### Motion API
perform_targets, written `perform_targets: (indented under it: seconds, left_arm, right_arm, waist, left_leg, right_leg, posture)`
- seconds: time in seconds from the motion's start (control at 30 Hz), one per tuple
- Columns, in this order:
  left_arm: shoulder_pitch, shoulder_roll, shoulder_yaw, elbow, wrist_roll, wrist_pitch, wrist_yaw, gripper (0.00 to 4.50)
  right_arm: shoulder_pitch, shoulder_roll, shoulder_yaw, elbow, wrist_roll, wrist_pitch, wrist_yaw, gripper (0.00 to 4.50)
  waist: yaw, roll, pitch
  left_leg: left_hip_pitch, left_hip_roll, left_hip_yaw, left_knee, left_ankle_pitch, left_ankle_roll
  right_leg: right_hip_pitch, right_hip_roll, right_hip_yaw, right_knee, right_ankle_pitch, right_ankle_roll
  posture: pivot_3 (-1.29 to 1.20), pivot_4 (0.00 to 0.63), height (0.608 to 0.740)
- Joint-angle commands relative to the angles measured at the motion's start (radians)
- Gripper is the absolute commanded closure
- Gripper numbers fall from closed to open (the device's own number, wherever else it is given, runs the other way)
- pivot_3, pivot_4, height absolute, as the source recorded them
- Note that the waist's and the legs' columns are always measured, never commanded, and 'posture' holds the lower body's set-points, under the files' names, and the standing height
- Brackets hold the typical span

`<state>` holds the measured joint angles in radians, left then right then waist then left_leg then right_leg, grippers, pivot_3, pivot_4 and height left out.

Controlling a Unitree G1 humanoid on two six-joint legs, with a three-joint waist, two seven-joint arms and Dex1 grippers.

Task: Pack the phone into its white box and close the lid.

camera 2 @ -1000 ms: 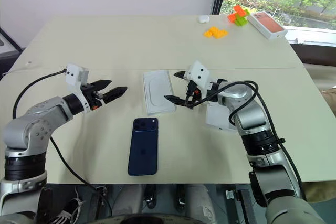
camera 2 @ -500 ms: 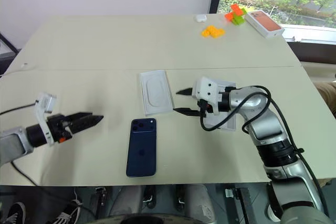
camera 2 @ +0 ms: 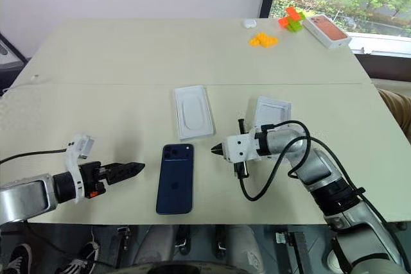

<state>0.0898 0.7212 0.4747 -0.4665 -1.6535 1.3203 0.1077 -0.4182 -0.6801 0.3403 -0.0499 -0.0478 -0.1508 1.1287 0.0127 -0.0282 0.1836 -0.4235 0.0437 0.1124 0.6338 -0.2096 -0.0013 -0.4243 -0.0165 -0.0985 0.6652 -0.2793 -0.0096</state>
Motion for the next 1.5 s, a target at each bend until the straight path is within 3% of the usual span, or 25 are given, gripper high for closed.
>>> perform_targets:
  seconds: [0.03, 0.5, 0.7, 0.87, 1.5]
  left_arm:
    - [0.023, 0.055, -0.077, -0.051, -0.126, -0.094, 0.079, 0.00]
    - [-0.016, 0.137, -0.333, -0.049, -0.192, -0.279, 0.168, 0.00]
    - [-0.021, 0.147, -0.374, -0.034, -0.168, -0.304, 0.165, 0.00]
    - [-0.033, 0.138, -0.401, -0.022, -0.168, -0.324, 0.159, 0.00]
    - [-0.074, 0.080, -0.473, -0.011, -0.125, -0.358, 0.164, 0.00]
  right_arm:
    - [0.016, -0.020, 0.005, 0.002, -0.004, -0.047, 0.017, 4.41]
    - [0.022, 0.034, 0.075, 0.016, -0.062, -0.099, 0.001, 4.41]
    - [0.018, 0.057, 0.105, 0.055, -0.110, -0.134, -0.025, 4.41]
    - [-0.007, 0.086, 0.135, 0.103, -0.159, -0.165, -0.042, 4.41]
    - [-0.069, 0.207, 0.190, 0.175, -0.214, -0.164, -0.086, 4.41]
  waist:
    - [0.000, 0.000, 0.000]
    - [-0.001, 0.000, 0.000]
    - [-0.001, 0.000, 0.000]
    - [-0.001, 0.000, -0.001]
    - [-0.001, 0.001, -0.006]
  left_leg:
    - [0.000, 0.000, 0.000, 0.000, 0.000, 0.000]
    - [0.001, 0.000, 0.000, 0.000, 0.000, 0.000]
    - [0.005, 0.000, 0.000, 0.000, 0.000, 0.000]
    - [0.017, -0.001, 0.000, -0.004, 0.000, 0.000]
    - [0.019, -0.001, 0.000, -0.005, 0.000, 0.000]
  right_leg:
    - [0.000, 0.000, 0.000, 0.000, 0.000, -0.001]
    - [0.001, 0.000, 0.000, 0.000, 0.001, -0.003]
    - [0.005, 0.000, 0.000, -0.001, 0.000, -0.001]
    - [0.017, 0.000, 0.000, -0.004, -0.003, -0.003]
    - [0.019, 0.000, 0.000, -0.004, -0.002, -0.003]
  posture:
    - [0.00, 0.150, 0.737]
    - [0.00, 0.150, 0.737]
    - [0.00, 0.150, 0.737]
    - [0.00, 0.150, 0.737]
    - [0.00, 0.150, 0.737]
